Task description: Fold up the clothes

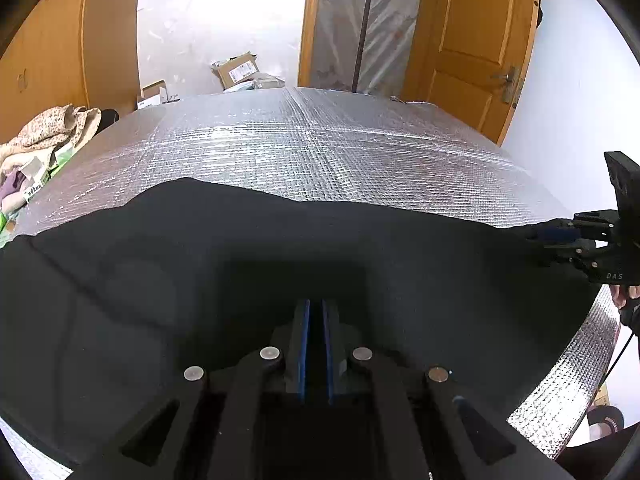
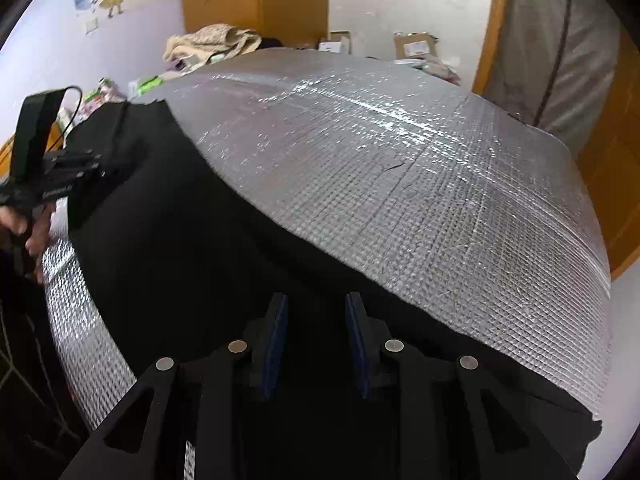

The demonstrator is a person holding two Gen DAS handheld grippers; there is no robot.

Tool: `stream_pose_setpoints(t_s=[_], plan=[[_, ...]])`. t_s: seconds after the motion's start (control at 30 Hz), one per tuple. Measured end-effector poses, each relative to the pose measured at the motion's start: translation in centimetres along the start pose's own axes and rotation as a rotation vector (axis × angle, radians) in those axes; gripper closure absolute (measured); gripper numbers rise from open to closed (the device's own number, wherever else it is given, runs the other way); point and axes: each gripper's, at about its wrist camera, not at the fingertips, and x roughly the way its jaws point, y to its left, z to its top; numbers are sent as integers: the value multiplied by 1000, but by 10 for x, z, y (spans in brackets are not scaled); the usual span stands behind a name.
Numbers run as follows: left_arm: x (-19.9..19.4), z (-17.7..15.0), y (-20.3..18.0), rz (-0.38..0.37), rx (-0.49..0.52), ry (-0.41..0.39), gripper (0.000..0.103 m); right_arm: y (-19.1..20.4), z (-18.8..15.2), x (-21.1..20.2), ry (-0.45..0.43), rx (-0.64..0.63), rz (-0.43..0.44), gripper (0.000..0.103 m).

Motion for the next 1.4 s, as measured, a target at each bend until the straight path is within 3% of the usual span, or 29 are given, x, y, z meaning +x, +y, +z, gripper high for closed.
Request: stream_pose_setpoints(t_s=[0.27,0.33,0.43,0.53,0.73,0.83,0.93,1.1,1.2,1.3,1.4], plan=[[1,1,1,-5,-4,-2,97,-1,9,8,33,-48,40,73],[1,1,1,-5,-4,-2,97,5,9,4,39,-82,39,94],[0,3,0,0,-3,4,97,6,13,-5,2,-102,-3,96],[-3,4,1,6,-7,2,97,-8,18,-20,-81,-35,-16,96],[-11,8,6,21,-18,-23,97,-27,16,10,-29,62,-59,89],[-12,8,10,31,-24,-23,97,-41,7,-5,-87,158,-62,82],[-5,5,13,31,-30,-5,97,-55,-5,-22,-133,257,-75,82],[0,2,13,23,-29,-6,97,-72,-30,-14,-68,316,-98,84],[0,1,14,12,-40,-9,97,-108,-42,-19,-126,503,-93,86],[0,-2,15,13,-41,-13,97,-137,-53,-34,-174,675,-196,85],[-1,-3,16,11,-45,-15,97,-133,-51,-42,-214,653,-178,82]])
